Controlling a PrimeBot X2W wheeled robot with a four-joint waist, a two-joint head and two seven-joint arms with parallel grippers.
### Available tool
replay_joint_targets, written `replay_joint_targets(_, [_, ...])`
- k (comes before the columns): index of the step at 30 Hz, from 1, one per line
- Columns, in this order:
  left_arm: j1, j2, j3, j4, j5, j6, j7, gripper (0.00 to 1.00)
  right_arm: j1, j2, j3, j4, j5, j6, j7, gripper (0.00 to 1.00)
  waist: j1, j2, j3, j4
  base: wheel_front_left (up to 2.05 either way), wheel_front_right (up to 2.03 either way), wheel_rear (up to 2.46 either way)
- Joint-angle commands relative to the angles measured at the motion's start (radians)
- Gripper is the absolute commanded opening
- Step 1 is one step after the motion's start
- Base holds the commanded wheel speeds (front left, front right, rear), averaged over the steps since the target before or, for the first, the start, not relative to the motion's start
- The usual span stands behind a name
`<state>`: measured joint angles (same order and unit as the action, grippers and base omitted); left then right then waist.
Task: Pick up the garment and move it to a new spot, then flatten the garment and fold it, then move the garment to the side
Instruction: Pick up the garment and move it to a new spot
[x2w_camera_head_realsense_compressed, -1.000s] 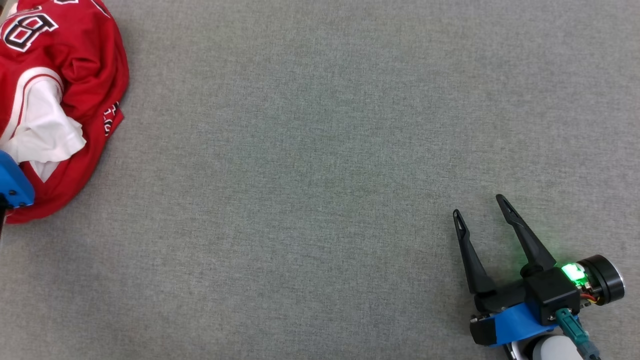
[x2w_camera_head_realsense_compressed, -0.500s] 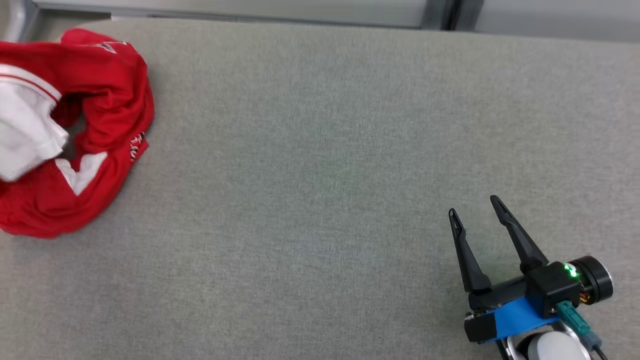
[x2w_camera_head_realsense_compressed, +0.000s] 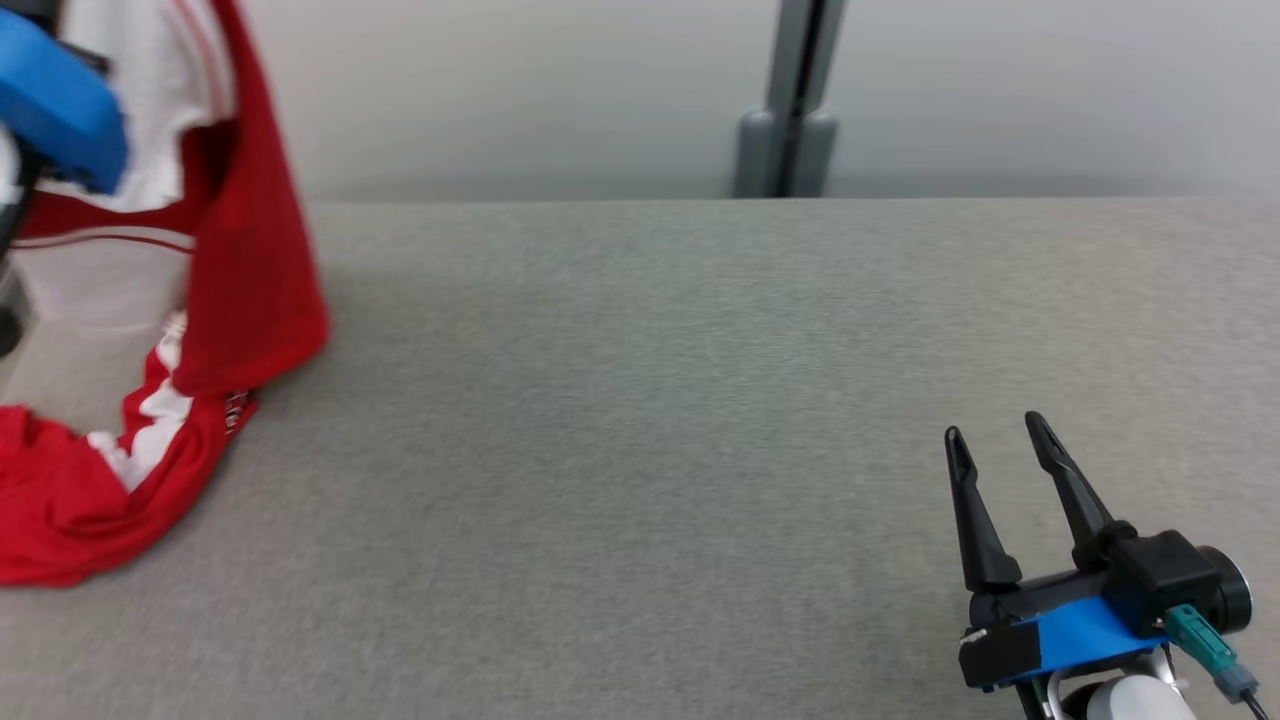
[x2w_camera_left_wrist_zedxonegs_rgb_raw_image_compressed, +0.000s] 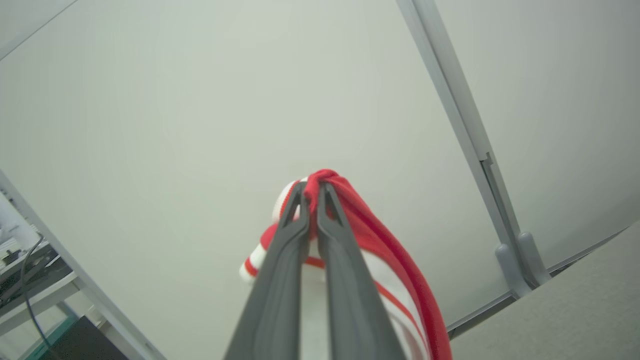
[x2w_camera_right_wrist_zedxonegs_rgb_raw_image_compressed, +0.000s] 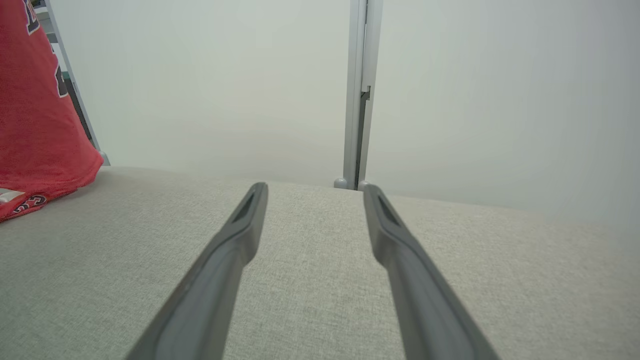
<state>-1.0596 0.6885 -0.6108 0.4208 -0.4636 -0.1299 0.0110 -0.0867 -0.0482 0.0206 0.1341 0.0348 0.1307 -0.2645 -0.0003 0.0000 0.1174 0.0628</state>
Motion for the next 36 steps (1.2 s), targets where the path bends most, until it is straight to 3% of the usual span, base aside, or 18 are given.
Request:
replay_joint_targets(1, [-0.020, -0.017, -0.016, -0.048, -0.004, 0.000, 0.012, 0.00, 0.013, -0.004, -0.008, 0.000, 0.009, 0.000, 0.000, 1.00, 0.0003, 0.0000, -0.048, -0.057, 0.00, 0.00, 0.00])
replay_joint_targets(5, [-0.036, -0.089, -0.025, -0.185, -0.087, 0.000, 0.058, 0.00, 0.016, -0.004, -0.032, -0.001, 0.025, 0.000, 0.000, 1.00, 0.0003, 0.0000, -0.065, -0.107, 0.00, 0.00, 0.00])
replay_joint_targets(8, [-0.044, -0.160, -0.004, -0.259, -0.165, 0.024, 0.090, 0.00, 0.014, -0.003, -0.058, -0.006, 0.035, 0.000, 0.000, 1.00, 0.0003, 0.0000, -0.055, -0.145, 0.00, 0.00, 0.00])
replay_joint_targets(14, [0.071, -0.222, -0.042, -0.259, -0.197, 0.071, 0.093, 0.00, -0.003, -0.003, -0.100, -0.013, 0.049, 0.000, 0.000, 1.00, 0.0003, 0.0000, -0.011, -0.180, 0.00, 0.00, 0.00])
replay_joint_targets(19, [0.234, -0.240, -0.067, -0.175, -0.223, 0.115, 0.054, 0.00, -0.019, -0.003, -0.116, -0.020, 0.063, 0.000, 0.000, 1.00, 0.0003, 0.0000, 0.041, -0.194, 0.00, 0.00, 0.00])
replay_joint_targets(25, [0.388, -0.220, -0.065, 0.054, -0.231, 0.168, -0.012, 0.00, -0.047, -0.003, -0.108, -0.027, 0.074, 0.000, 0.000, 1.00, 0.0003, 0.0000, 0.099, -0.210, 0.00, 0.00, 0.00])
replay_joint_targets(31, [0.427, -0.260, -0.044, 0.205, -0.270, 0.149, -0.098, 0.00, -0.062, -0.003, -0.109, -0.029, 0.069, 0.000, 0.000, 1.00, 0.0003, 0.0000, 0.138, -0.202, 0.00, 0.00, 0.00])
replay_joint_targets(32, [0.422, -0.268, -0.040, 0.221, -0.269, 0.149, -0.120, 0.03, -0.064, -0.003, -0.107, -0.028, 0.067, 0.000, 0.000, 1.00, 0.0003, 0.0000, 0.141, -0.199, 0.00, 0.00, 0.00])
replay_joint_targets(33, [0.417, -0.277, -0.036, 0.233, -0.268, 0.149, -0.146, 0.58, -0.066, -0.003, -0.105, -0.026, 0.065, 0.000, 0.000, 1.00, 0.0003, 0.0000, 0.142, -0.197, 0.00, 0.00, 0.00])
replay_joint_targets(34, [0.410, -0.285, -0.033, 0.244, -0.263, 0.149, -0.177, 1.00, -0.069, -0.003, -0.103, -0.024, 0.064, 0.000, 0.000, 1.00, 0.0003, 0.0000, 0.143, -0.194, 0.00, 0.00, 0.00])
replay_joint_targets(36, [0.403, -0.302, -0.028, 0.267, -0.259, 0.143, -0.216, 1.00, -0.073, -0.003, -0.100, -0.022, 0.064, 0.000, 0.000, 1.00, 0.0003, 0.0000, 0.141, -0.185, 0.00, 0.00, 0.00])
